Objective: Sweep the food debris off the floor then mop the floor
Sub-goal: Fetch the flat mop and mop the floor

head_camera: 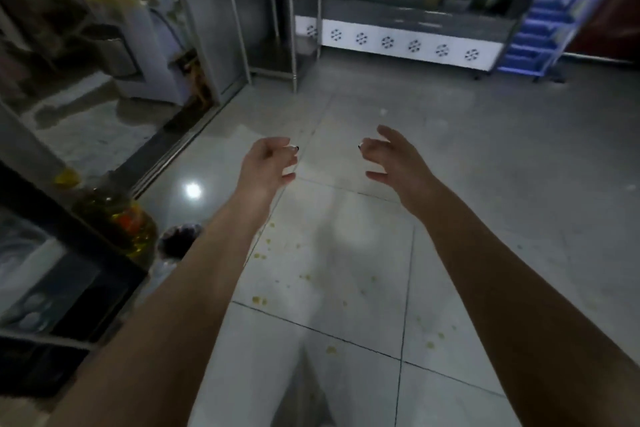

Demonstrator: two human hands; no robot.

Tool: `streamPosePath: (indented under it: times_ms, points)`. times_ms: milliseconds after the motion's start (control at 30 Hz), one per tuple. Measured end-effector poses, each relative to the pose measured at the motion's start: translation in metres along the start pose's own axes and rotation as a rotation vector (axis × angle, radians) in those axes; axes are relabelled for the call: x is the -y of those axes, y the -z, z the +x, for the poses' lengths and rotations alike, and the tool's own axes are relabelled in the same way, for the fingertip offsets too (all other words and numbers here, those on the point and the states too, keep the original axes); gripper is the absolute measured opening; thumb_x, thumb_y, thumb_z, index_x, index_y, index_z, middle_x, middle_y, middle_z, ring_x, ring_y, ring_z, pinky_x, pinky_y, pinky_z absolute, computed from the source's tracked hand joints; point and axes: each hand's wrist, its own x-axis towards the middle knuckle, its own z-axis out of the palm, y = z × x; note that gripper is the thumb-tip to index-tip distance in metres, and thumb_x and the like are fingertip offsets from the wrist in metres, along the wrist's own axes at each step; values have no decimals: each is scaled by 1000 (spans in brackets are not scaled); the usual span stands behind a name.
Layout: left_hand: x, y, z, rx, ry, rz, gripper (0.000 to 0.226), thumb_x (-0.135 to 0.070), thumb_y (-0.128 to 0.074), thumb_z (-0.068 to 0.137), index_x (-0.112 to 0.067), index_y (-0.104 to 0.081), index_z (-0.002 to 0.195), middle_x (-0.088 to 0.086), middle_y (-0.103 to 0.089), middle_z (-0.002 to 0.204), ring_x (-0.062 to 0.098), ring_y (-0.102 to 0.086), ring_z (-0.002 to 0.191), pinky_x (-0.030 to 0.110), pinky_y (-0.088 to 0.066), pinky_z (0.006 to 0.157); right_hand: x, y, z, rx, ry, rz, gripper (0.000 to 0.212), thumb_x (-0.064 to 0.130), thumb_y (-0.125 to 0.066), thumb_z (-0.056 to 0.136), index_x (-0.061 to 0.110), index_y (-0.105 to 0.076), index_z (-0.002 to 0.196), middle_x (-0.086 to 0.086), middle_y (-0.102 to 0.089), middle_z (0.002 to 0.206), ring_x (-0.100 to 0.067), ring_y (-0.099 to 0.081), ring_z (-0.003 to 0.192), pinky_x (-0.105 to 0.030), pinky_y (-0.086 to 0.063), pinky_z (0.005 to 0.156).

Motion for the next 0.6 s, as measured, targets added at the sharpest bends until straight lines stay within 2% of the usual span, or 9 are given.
streamPosePath:
  times_ms: [200, 333, 600]
  points:
    - [3, -84, -27, 247, -20, 42, 14, -11, -55, 91, -14, -54, 105, 8, -60, 111, 17, -60, 100, 27, -51, 81, 1, 95, -58, -194, 46, 54, 68, 21, -67, 84, 21, -34, 143, -3, -52, 134, -15, -55, 116, -36, -48, 92]
    - [4, -120, -45, 419, -4, 42, 10, -10, -55, 91, -18, -56, 97, 6, -61, 108, 16, -60, 100, 27, -51, 80, 0, 132, -96, -332, 57, 71, 67, 22, -65, 85, 20, -32, 143, -4, -50, 135, -18, -53, 119, -36, -49, 93]
    - [5, -182, -74, 566, 29, 21, 13, -9, -56, 89, -21, -55, 88, 7, -62, 103, 15, -61, 91, 27, -51, 77, -8, 177, -135, -532, 54, 162, 59, 18, -63, 87, 15, -38, 140, 1, -59, 117, -11, -59, 107, -31, -53, 79]
